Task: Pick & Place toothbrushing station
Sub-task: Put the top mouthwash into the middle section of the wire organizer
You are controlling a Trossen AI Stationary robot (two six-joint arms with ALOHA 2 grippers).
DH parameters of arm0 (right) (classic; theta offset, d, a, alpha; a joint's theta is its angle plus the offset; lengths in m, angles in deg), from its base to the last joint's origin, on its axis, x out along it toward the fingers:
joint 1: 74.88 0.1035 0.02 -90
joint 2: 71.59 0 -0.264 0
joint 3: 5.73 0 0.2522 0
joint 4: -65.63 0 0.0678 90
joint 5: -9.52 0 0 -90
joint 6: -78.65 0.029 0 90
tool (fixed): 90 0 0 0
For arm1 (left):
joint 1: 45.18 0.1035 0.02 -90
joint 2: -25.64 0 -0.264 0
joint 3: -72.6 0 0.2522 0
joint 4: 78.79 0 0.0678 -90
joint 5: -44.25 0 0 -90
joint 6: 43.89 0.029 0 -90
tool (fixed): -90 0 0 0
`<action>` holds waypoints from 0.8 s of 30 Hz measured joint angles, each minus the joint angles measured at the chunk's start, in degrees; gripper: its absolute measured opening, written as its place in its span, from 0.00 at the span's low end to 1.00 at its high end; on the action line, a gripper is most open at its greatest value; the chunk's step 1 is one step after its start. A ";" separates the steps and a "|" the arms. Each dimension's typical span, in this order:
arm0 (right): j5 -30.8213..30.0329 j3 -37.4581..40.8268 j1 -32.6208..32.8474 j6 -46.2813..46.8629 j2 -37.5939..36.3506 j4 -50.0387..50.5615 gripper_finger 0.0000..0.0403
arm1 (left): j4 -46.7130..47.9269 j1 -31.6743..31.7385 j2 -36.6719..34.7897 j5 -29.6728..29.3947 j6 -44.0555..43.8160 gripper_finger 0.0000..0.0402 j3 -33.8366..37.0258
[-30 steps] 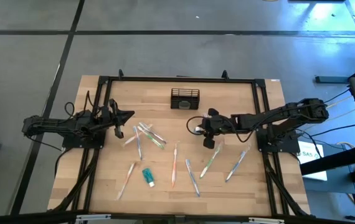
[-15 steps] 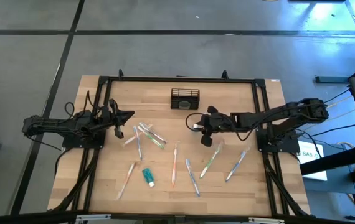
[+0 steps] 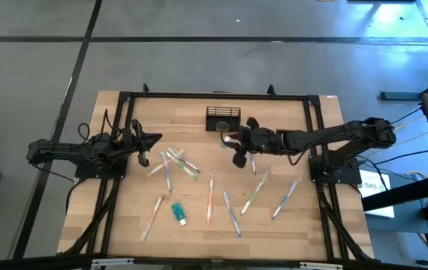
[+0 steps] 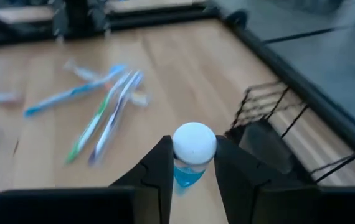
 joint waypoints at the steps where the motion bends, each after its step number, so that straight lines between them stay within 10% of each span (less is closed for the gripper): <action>1: -0.97 -0.62 -0.06 -0.01 0.00 -0.01 0.24 | 0.00 0.00 -0.02 0.00 -0.01 0.02 0.00; 24: -11.11 -6.81 -9.20 10.52 1.15 -0.24 0.24 | 0.00 0.00 -0.02 -0.04 -0.01 0.02 0.00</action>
